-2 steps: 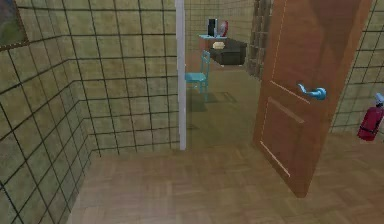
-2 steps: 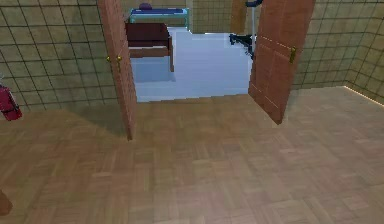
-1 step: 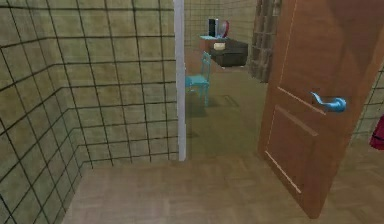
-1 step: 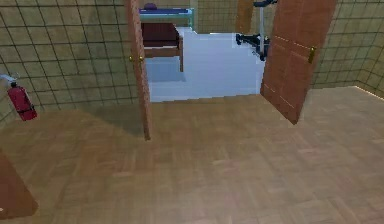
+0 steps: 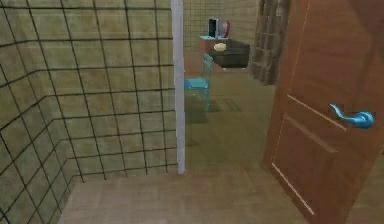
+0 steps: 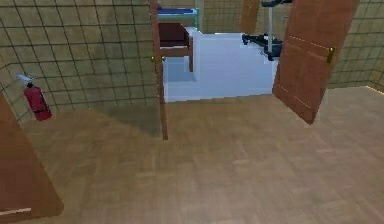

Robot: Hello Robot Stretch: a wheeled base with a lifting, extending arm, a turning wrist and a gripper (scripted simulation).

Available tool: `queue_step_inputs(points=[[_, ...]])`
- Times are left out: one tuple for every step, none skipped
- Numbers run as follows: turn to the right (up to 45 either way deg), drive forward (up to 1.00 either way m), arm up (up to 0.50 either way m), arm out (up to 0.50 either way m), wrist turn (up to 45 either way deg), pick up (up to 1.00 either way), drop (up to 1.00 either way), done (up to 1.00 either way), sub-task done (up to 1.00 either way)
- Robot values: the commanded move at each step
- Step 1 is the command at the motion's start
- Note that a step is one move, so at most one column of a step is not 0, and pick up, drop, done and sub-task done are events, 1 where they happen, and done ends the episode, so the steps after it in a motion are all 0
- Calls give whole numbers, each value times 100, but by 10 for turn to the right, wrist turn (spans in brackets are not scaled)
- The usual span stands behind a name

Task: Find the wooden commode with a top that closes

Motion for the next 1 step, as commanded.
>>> queue_step_inputs(points=[[120, 0, 0, 0, 0, 0, 0, 0, 0]])
